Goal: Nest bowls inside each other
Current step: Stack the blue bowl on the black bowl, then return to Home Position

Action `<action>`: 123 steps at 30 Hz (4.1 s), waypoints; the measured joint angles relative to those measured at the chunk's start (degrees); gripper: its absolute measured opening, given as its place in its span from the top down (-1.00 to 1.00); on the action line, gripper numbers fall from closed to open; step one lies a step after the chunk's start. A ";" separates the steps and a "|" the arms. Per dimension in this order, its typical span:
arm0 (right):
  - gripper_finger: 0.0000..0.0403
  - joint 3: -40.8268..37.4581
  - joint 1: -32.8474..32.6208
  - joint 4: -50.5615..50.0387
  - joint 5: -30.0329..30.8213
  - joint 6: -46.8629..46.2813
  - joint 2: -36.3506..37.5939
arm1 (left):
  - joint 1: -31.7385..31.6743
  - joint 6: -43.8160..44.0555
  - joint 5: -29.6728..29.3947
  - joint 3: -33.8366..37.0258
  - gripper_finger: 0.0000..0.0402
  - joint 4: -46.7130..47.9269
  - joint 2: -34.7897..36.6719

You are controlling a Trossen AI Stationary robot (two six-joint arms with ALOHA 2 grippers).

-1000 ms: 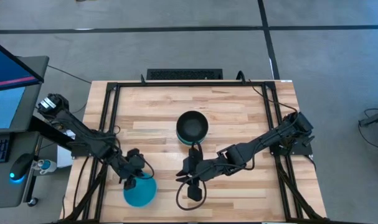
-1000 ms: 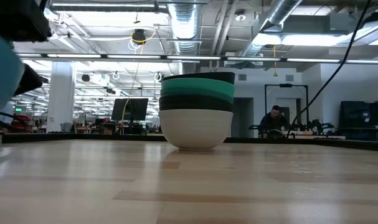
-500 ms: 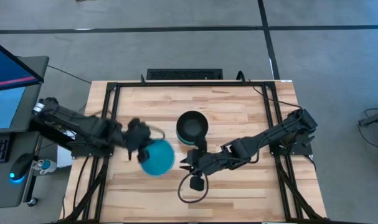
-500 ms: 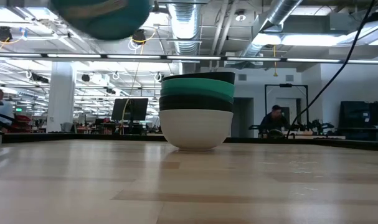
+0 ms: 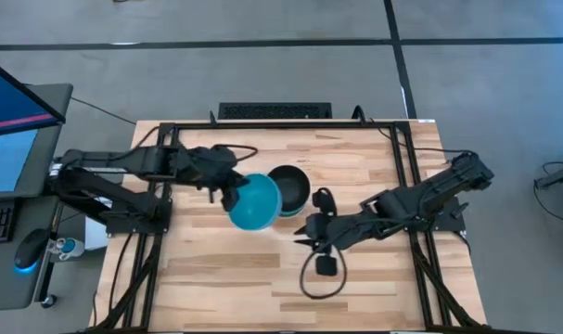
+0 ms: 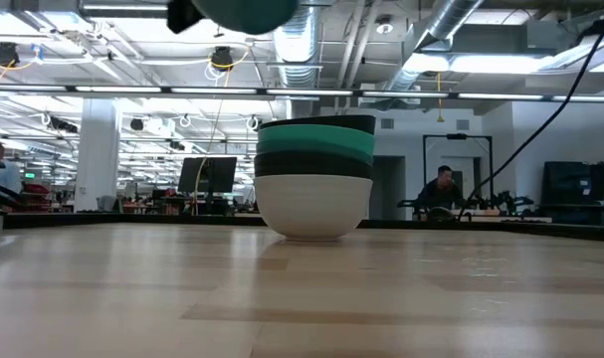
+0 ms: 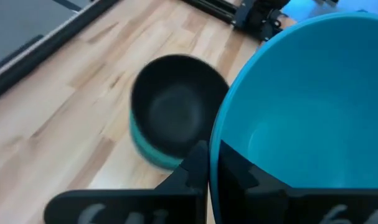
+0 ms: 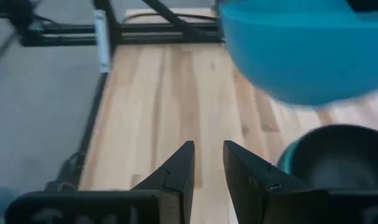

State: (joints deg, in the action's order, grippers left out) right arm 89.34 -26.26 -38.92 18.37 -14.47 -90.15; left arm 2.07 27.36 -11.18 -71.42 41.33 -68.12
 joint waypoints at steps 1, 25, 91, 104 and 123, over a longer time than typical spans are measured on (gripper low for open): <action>0.47 -0.86 0.00 0.33 -1.13 0.42 1.07 | -0.33 -0.17 0.79 -0.01 1.00 -1.49 -1.20; 0.47 -43.48 6.52 26.61 -13.20 -2.71 31.83 | -14.68 -2.33 6.52 -0.07 1.00 -15.83 -16.88; 0.47 -50.21 13.16 35.94 -2.88 -4.61 34.56 | -17.34 -5.78 15.41 -0.09 0.52 -20.15 -24.20; 0.47 -50.21 10.65 34.18 5.10 -4.63 34.39 | -17.75 -5.25 16.04 -0.11 0.52 -24.12 -22.38; 0.47 -50.21 3.53 51.52 -0.30 -12.63 15.93 | -13.74 -2.76 18.86 -0.09 0.52 -12.46 -7.16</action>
State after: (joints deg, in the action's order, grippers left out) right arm 39.13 -22.73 12.60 18.06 -27.10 -74.22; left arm -11.67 24.60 7.68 -71.50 28.87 -75.28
